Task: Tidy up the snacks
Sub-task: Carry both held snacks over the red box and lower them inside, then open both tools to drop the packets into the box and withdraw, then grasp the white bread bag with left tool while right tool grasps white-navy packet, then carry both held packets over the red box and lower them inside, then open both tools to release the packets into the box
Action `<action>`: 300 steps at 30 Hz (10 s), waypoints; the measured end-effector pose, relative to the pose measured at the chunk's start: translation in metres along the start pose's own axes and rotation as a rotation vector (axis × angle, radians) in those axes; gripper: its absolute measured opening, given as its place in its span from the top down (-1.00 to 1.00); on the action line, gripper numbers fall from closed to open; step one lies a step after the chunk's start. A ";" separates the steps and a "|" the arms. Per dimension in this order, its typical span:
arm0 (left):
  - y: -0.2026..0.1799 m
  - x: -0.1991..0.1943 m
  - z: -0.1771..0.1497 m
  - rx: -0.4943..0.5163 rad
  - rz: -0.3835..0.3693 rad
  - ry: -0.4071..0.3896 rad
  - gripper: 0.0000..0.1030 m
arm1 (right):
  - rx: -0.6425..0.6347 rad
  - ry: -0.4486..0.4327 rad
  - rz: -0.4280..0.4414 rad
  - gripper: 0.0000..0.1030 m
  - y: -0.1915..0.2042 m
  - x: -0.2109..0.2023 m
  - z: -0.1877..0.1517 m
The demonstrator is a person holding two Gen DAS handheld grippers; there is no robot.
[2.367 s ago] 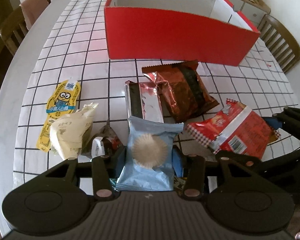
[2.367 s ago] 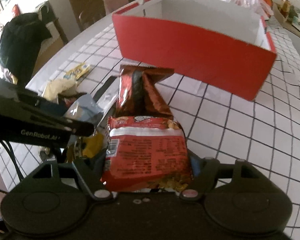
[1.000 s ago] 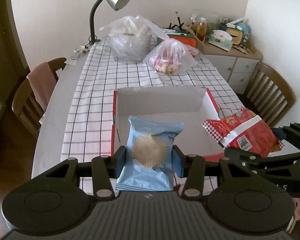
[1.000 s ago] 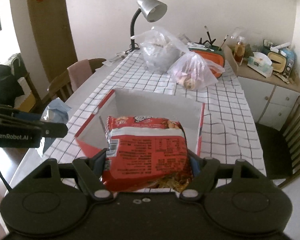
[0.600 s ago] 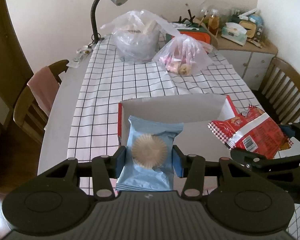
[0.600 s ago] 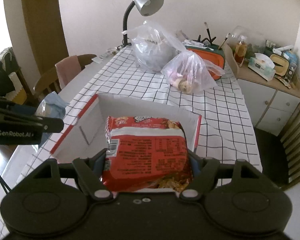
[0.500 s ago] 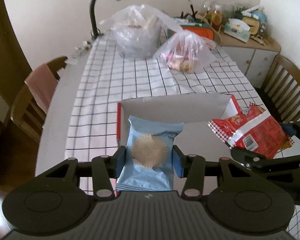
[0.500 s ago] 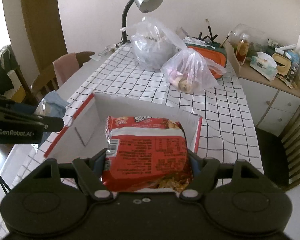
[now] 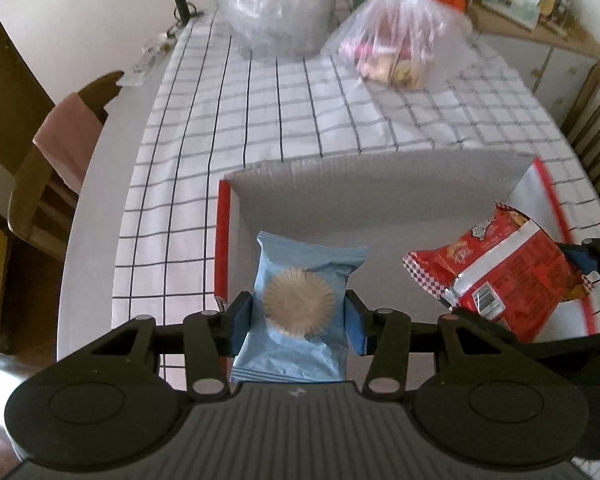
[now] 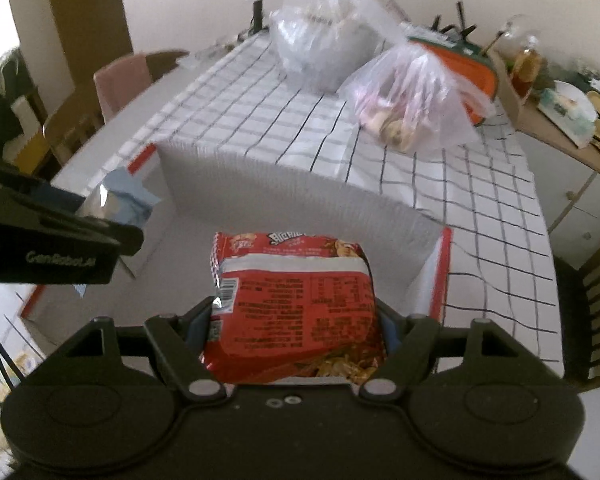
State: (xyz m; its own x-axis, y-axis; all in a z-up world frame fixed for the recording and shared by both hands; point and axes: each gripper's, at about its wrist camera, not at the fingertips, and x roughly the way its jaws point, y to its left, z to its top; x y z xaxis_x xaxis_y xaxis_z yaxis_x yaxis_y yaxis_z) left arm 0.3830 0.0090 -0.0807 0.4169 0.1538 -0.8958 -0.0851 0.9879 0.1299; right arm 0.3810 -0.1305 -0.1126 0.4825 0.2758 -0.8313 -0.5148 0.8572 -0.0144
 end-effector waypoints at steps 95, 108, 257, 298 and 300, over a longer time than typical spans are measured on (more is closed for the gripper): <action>0.080 -0.191 -0.201 0.004 -0.207 -0.364 -0.50 | 0.205 -0.253 0.052 -1.00 0.091 -0.204 -0.119; 0.111 -0.149 -0.244 -0.071 -0.225 -0.267 -0.61 | 0.284 -0.160 0.021 -1.00 0.106 -0.167 -0.178; -0.025 0.029 -0.051 0.050 -0.115 0.077 0.29 | 0.160 -0.026 0.030 0.01 -0.021 -0.032 -0.057; 0.047 -0.127 -0.116 -0.014 -0.247 -0.247 -0.28 | 0.198 -0.234 0.003 -0.68 0.038 -0.163 -0.079; 0.054 -0.132 -0.124 -0.011 -0.249 -0.257 -0.29 | 0.199 -0.240 0.009 -0.68 0.043 -0.169 -0.083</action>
State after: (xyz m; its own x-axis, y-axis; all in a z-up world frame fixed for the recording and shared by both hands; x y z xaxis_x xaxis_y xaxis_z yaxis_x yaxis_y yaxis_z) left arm 0.2111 0.0394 -0.0079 0.6398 -0.0898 -0.7633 0.0388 0.9957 -0.0846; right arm 0.2183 -0.1764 -0.0190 0.6442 0.3583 -0.6758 -0.3822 0.9161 0.1214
